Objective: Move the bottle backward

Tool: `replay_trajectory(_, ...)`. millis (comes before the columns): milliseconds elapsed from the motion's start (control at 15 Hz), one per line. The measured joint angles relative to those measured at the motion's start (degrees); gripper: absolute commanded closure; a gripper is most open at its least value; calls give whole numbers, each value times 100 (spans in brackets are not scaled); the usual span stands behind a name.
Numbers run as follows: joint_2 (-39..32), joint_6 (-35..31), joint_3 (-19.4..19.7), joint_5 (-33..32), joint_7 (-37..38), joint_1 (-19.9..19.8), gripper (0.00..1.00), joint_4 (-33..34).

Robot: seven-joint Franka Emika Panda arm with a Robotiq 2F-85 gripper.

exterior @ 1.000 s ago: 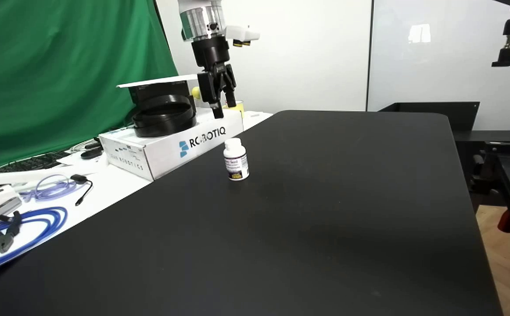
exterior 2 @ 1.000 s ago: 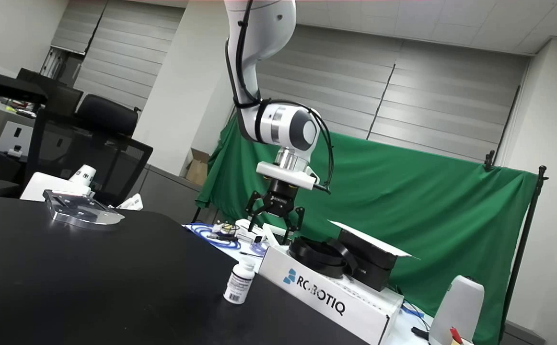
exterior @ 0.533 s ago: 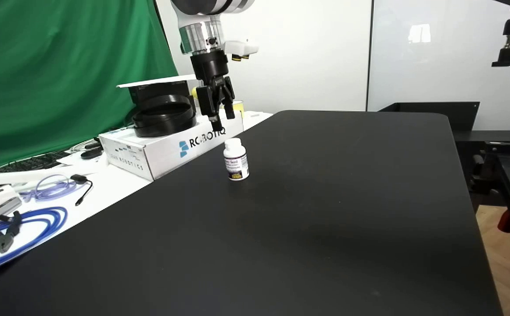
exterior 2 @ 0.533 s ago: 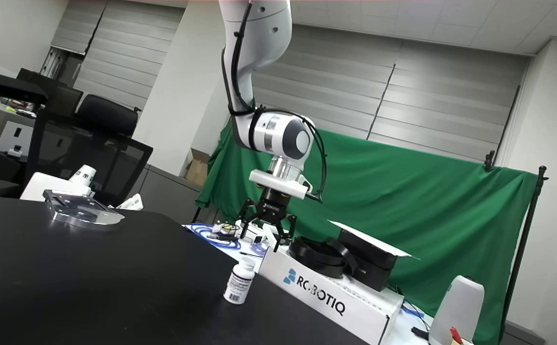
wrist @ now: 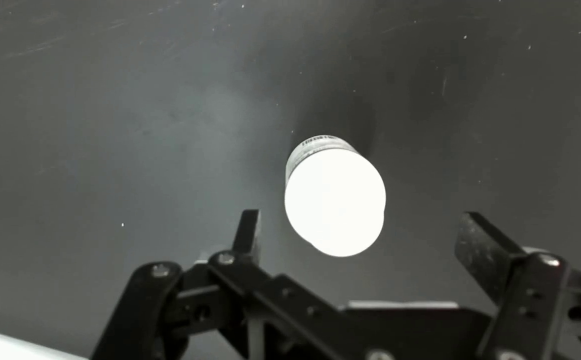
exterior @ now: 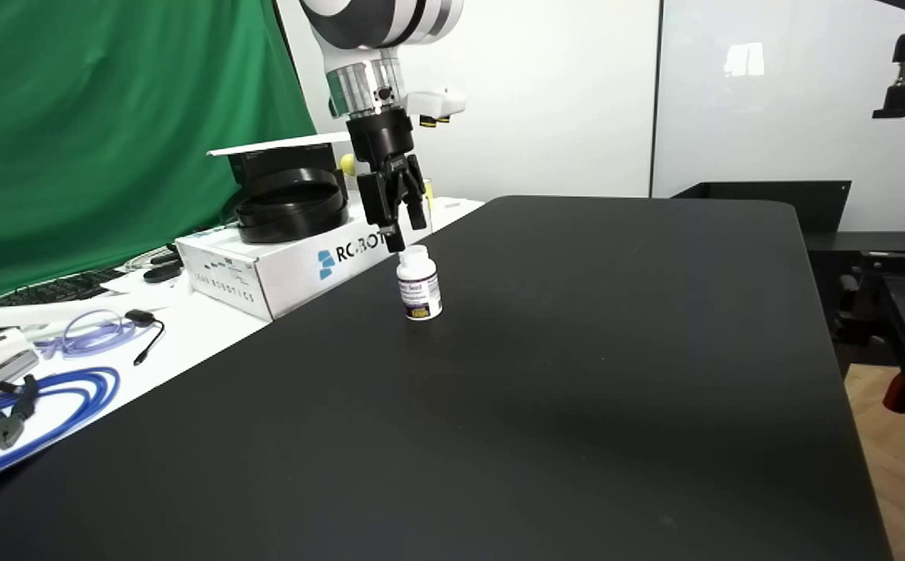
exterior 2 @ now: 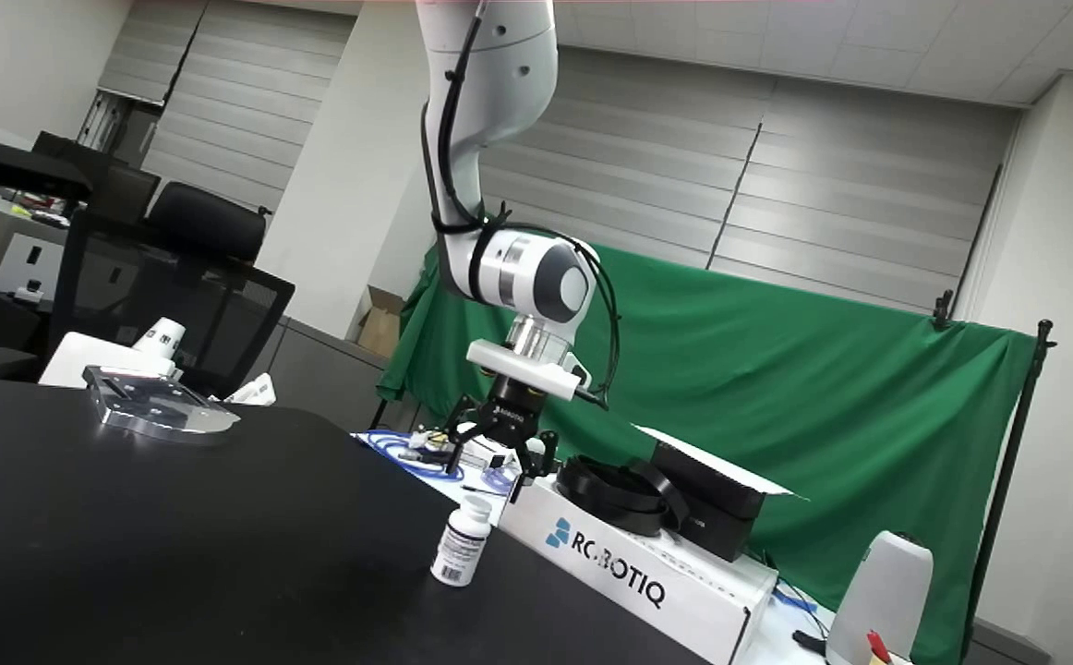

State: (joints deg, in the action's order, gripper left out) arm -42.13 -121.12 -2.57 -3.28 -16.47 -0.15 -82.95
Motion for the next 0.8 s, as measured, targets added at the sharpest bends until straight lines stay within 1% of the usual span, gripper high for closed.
replay_trajectory(133,0,-27,0,6,5,-13,0,-86)
replay_trajectory(200,0,-80,1,5,5,-17,11,-134)
replay_trajectory(267,1,-163,2,3,4,-20,26,-186)
replay_trajectory(333,0,-297,8,-4,4,-21,32,-246)
replay_trajectory(400,0,-464,14,-5,5,-23,40,-311)
replay_trajectory(533,0,-801,28,-6,15,-29,53,-438)
replay_trajectory(600,0,-941,30,-6,22,-32,61,-493)
replay_trajectory(733,1,-1147,29,-6,28,-31,75,-578)
replay_trajectory(800,12,-1186,26,-6,36,-27,80,-588)
